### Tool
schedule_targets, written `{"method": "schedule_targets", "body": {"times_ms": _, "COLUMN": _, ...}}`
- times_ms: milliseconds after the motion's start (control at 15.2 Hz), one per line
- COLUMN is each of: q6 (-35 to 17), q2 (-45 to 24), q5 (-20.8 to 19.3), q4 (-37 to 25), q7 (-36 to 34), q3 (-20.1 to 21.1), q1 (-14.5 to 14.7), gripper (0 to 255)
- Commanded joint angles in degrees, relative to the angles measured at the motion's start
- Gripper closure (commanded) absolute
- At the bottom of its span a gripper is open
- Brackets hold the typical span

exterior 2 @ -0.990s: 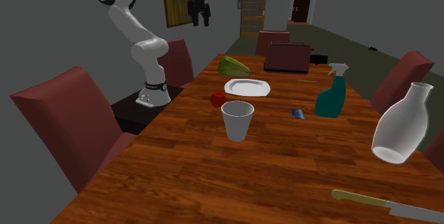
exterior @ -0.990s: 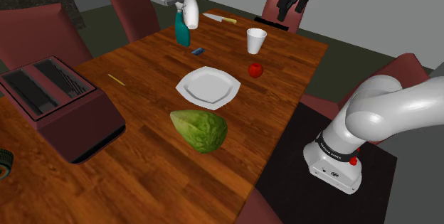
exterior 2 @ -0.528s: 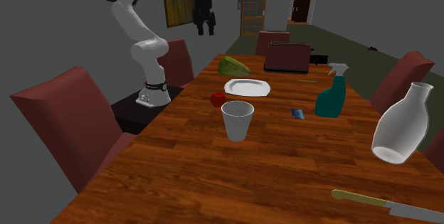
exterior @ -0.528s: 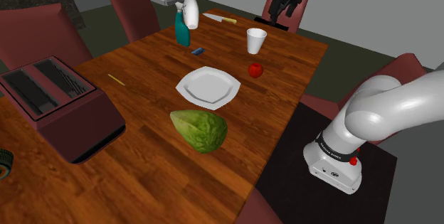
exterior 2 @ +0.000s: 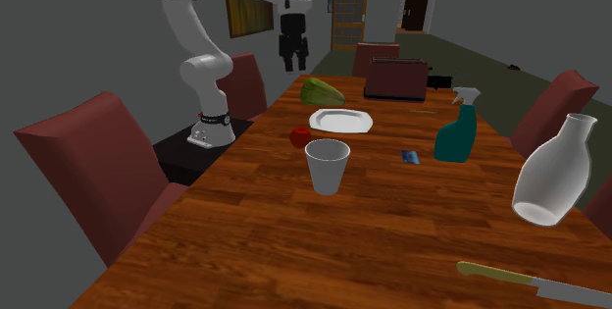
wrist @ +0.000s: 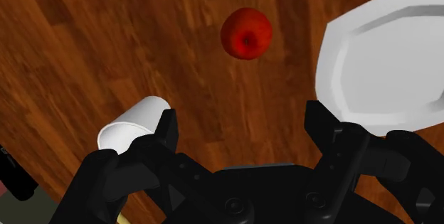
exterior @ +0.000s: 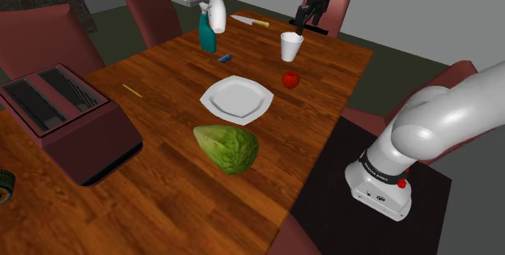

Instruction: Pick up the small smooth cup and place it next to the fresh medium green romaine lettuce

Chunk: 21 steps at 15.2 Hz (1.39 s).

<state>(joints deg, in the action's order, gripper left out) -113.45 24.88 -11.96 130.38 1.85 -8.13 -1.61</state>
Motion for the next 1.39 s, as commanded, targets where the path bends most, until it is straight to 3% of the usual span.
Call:
{"method": "schedule_targets", "body": {"times_ms": 0, "q6": -2.7, "q2": -4.2, "q5": -0.4, "q4": -1.5, "q7": 1.4, "q3": -1.2, "q1": -0.3, "gripper": 0}}
{"method": "schedule_targets", "body": {"times_ms": 594, "q6": -11.5, "q2": -22.8, "q5": 0.6, "q4": -11.0, "q7": 8.4, "q3": -5.4, "q1": -1.7, "gripper": 0}}
{"method": "schedule_targets", "body": {"times_ms": 1122, "q6": -15.2, "q2": -40.5, "q5": 4.1, "q4": -24.5, "q7": 14.9, "q3": -6.7, "q1": -4.5, "gripper": 0}}
{"method": "schedule_targets", "body": {"times_ms": 1320, "q6": -16.6, "q2": -42.6, "q5": 4.5, "q4": -25.3, "q7": 15.4, "q3": -6.7, "q1": -5.0, "gripper": 0}}
